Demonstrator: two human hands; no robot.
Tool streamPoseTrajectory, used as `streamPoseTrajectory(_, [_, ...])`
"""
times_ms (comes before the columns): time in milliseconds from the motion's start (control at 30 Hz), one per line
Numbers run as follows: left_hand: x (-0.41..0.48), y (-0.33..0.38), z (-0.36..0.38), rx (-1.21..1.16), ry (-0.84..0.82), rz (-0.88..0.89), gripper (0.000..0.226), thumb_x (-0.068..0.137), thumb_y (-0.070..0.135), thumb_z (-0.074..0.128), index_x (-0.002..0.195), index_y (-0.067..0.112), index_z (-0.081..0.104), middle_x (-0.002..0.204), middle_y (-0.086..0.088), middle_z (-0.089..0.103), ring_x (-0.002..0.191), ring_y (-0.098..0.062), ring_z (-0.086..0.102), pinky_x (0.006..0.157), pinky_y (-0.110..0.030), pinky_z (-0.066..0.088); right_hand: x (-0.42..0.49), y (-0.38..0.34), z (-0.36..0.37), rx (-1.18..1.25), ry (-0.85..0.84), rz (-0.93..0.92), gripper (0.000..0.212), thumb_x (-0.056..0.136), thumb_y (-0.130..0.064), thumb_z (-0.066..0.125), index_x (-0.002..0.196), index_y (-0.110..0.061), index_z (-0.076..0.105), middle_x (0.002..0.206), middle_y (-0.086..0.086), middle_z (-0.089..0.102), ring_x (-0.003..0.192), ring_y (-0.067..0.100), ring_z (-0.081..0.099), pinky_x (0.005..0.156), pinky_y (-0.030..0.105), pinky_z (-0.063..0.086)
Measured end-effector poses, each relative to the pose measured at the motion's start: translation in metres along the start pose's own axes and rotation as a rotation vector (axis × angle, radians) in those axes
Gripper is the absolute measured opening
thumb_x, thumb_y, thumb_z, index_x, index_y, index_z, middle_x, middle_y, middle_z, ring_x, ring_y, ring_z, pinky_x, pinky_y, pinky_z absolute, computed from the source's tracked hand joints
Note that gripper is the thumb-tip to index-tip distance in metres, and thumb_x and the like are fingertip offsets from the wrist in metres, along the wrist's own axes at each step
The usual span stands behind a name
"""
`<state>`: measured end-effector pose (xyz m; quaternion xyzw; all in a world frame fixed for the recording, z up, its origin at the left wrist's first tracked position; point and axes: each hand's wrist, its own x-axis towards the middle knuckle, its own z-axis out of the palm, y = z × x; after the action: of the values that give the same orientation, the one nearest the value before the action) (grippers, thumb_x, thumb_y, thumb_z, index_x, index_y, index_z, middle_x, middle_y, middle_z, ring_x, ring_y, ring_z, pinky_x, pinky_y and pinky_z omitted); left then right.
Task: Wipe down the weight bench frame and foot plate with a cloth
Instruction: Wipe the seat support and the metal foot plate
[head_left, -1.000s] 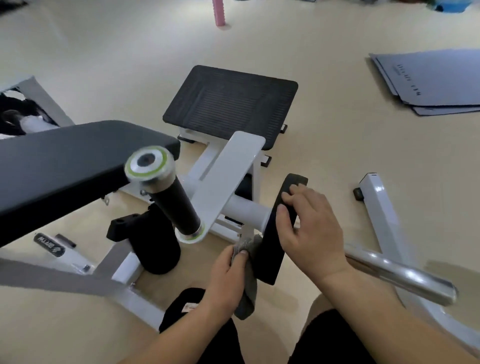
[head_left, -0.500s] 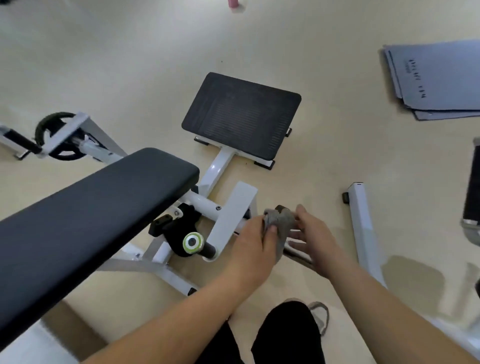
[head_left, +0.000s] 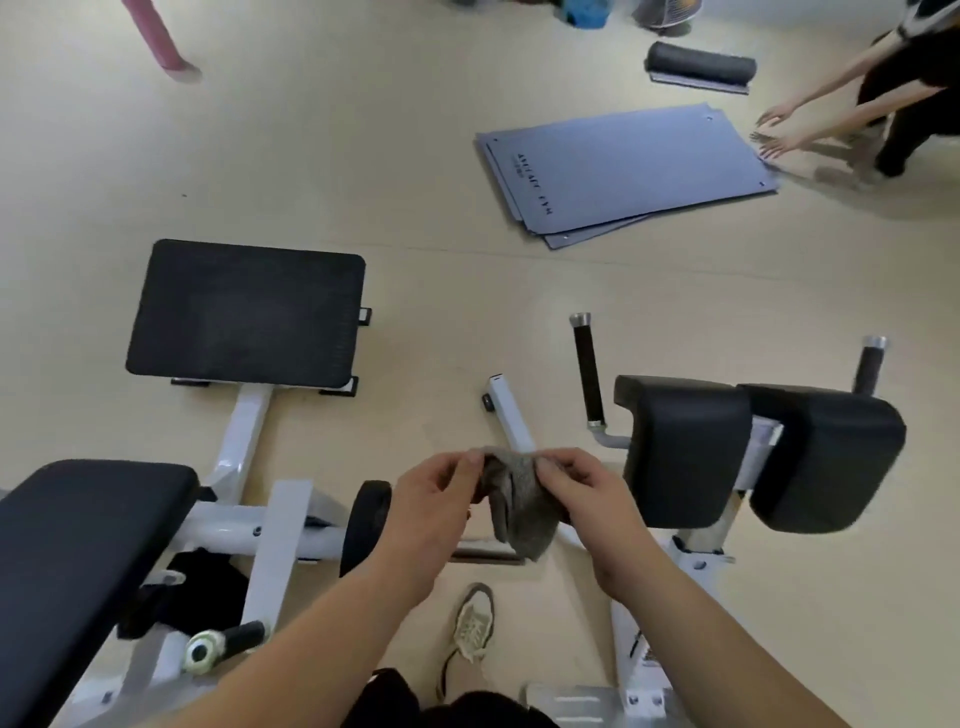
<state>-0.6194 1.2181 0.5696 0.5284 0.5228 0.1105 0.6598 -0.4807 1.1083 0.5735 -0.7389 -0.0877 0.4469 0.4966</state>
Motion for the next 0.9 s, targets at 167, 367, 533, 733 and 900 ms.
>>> streamPoseTrajectory(167, [0.009, 0.023, 0.026, 0.017, -0.095, 0.057, 0.023, 0.088, 0.009, 0.076, 0.101, 0.028, 0.071, 0.096, 0.002, 0.074, 0.094, -0.017, 0.07, 0.078, -0.025, 0.058, -0.009, -0.001, -0.028, 0.098, 0.127, 0.062, 0.016, 0.09, 0.002, 0.058, 0.087, -0.01, 0.069, 0.097, 0.003, 0.076, 0.1, 0.028, 0.066, 0.095, 0.044, 0.052])
streamPoseTrajectory(367, [0.002, 0.063, 0.058, 0.275, -0.407, 0.207, 0.024, 0.087, 0.012, 0.068, 0.095, 0.034, 0.071, 0.096, 0.006, 0.07, 0.088, -0.011, 0.066, 0.065, -0.021, 0.054, -0.028, 0.0, -0.056, 0.102, 0.291, 0.073, 0.022, 0.089, 0.002, 0.059, 0.101, -0.012, 0.07, 0.106, 0.0, 0.075, 0.11, 0.024, 0.068, 0.101, 0.05, 0.053])
streamPoseTrajectory(533, [-0.002, 0.099, 0.109, 0.521, -0.672, 0.422, 0.03, 0.092, 0.011, 0.063, 0.101, 0.039, 0.068, 0.092, 0.013, 0.071, 0.079, 0.0, 0.067, 0.067, -0.01, 0.051, -0.038, -0.02, -0.095, 0.082, 0.115, -0.091, 0.049, 0.094, -0.001, 0.061, 0.126, -0.038, 0.067, 0.126, -0.009, 0.071, 0.122, 0.013, 0.064, 0.102, 0.04, 0.054])
streamPoseTrajectory(733, [0.009, 0.135, 0.197, 0.574, -0.714, 0.544, 0.033, 0.091, 0.01, 0.066, 0.102, 0.04, 0.075, 0.093, 0.027, 0.072, 0.085, 0.0, 0.068, 0.076, -0.014, 0.053, -0.032, -0.023, -0.186, 0.12, 0.101, -0.143, 0.02, 0.087, -0.008, 0.069, 0.105, -0.016, 0.076, 0.104, 0.015, 0.074, 0.104, 0.032, 0.07, 0.096, 0.049, 0.056])
streamPoseTrajectory(900, [0.047, 0.127, 0.288, 0.605, -0.581, 0.553, 0.029, 0.094, 0.012, 0.067, 0.093, 0.041, 0.071, 0.086, 0.028, 0.069, 0.071, 0.0, 0.064, 0.068, -0.013, 0.048, 0.012, -0.018, -0.278, 0.04, 0.153, -0.058, 0.029, 0.074, -0.046, 0.074, 0.073, -0.019, 0.062, 0.074, -0.001, 0.056, 0.072, 0.009, 0.053, 0.068, 0.027, 0.043])
